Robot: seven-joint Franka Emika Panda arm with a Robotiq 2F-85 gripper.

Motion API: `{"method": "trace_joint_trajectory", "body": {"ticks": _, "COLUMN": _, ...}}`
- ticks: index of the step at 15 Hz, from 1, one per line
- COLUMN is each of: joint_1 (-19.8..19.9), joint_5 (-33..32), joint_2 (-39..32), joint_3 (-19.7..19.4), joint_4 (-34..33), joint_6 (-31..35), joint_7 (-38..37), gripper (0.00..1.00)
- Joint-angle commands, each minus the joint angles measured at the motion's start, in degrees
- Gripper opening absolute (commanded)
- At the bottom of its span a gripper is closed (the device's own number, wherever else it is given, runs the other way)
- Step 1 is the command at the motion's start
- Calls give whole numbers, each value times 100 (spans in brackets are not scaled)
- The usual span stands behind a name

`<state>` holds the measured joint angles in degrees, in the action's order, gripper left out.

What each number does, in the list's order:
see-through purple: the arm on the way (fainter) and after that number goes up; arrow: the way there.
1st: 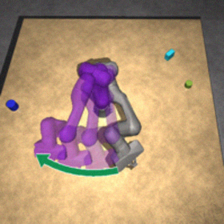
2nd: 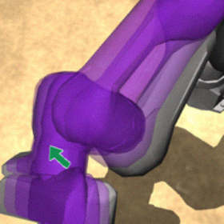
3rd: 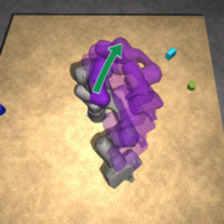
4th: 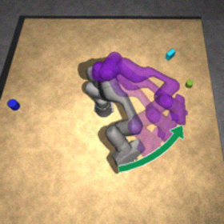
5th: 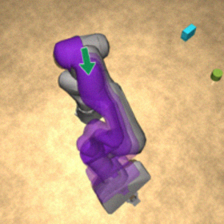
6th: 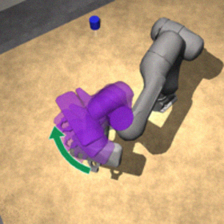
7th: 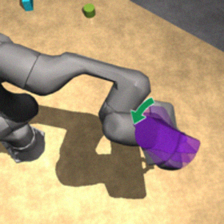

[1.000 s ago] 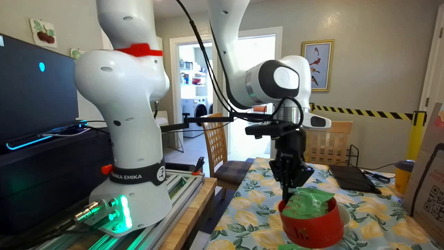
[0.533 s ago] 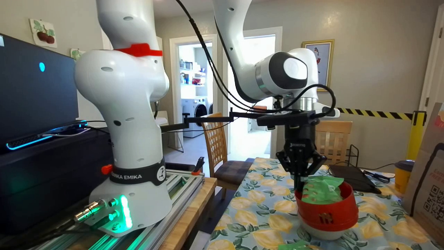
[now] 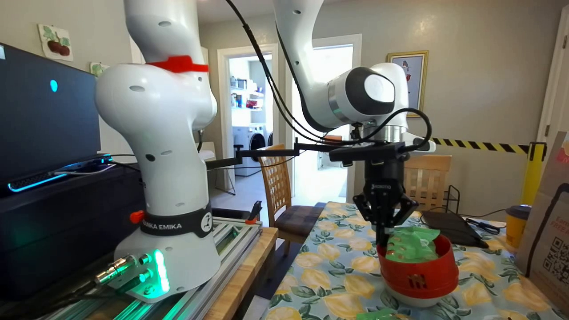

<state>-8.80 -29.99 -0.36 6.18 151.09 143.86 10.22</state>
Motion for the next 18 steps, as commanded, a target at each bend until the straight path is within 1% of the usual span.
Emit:
{"method": "trace_joint_trajectory", "body": {"ticks": 1, "joint_1": 53, "joint_5": -106, "joint_2": -80, "joint_3": 42, "joint_4": -357, "joint_6": -572, "joint_7": 404, "gripper": 1}}
{"method": "trace_joint_trajectory", "body": {"ticks": 5, "joint_1": -1, "joint_5": -411, "joint_2": -213, "joint_3": 109, "joint_4": -786, "joint_6": -1243, "joint_7": 995, "gripper": 1}}
{"method": "trace_joint_trajectory", "body": {"ticks": 11, "joint_1": -79, "joint_5": -536, "joint_2": -663, "joint_3": 301, "joint_4": -1410, "joint_6": -1718, "joint_7": 2255, "gripper": 1}}
{"method": "trace_joint_trajectory", "body": {"ticks": 14, "joint_1": -164, "joint_5": -755, "joint_2": -886, "joint_3": 407, "joint_4": -1677, "joint_6": -2190, "joint_7": 2505, "gripper": 1}}
{"method": "trace_joint_trajectory", "body": {"ticks": 18, "joint_1": -307, "joint_5": -1157, "joint_2": -1099, "joint_3": 527, "joint_4": -1868, "joint_6": -2718, "joint_7": 2501, "gripper": 1}}
